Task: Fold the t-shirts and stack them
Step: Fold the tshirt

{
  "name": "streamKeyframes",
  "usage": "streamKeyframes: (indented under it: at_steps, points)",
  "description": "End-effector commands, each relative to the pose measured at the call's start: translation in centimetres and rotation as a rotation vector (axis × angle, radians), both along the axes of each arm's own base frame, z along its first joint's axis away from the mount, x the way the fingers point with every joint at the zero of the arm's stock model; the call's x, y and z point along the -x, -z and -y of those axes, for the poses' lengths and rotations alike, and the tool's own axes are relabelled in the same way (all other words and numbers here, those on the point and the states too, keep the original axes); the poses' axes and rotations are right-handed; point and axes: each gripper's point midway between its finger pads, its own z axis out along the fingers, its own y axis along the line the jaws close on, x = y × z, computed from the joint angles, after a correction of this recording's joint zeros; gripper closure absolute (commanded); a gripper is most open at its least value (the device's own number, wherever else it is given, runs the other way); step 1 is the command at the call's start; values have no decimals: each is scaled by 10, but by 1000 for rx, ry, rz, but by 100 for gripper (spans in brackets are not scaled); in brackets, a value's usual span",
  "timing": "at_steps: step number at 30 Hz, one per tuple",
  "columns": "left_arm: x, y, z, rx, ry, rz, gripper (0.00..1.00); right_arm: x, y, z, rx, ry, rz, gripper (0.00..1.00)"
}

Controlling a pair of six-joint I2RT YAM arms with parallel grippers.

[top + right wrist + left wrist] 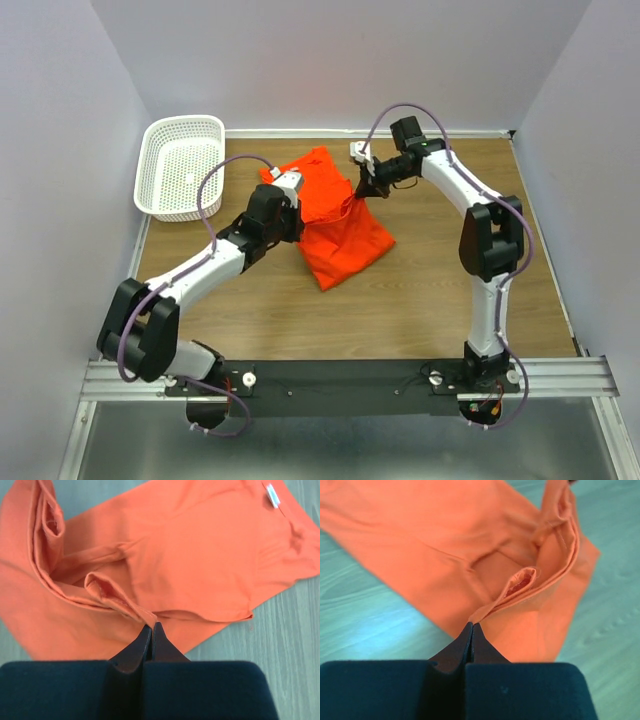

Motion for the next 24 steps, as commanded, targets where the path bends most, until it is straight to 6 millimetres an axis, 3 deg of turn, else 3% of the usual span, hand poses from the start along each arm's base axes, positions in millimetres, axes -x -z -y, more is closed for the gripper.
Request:
streamKeyframes:
  at_steps: [1,10,24]
  points:
    - [-25,10,-11,4,-38,-46,100,-43,13,-12,4,178,-19,99]
    - [-59,21,-12,5,-77,-68,100,-71,29,-12,31,289,-37,99]
    - [-59,32,-35,-50,-188,-99,100,-79,41,-20,31,326,-60,99]
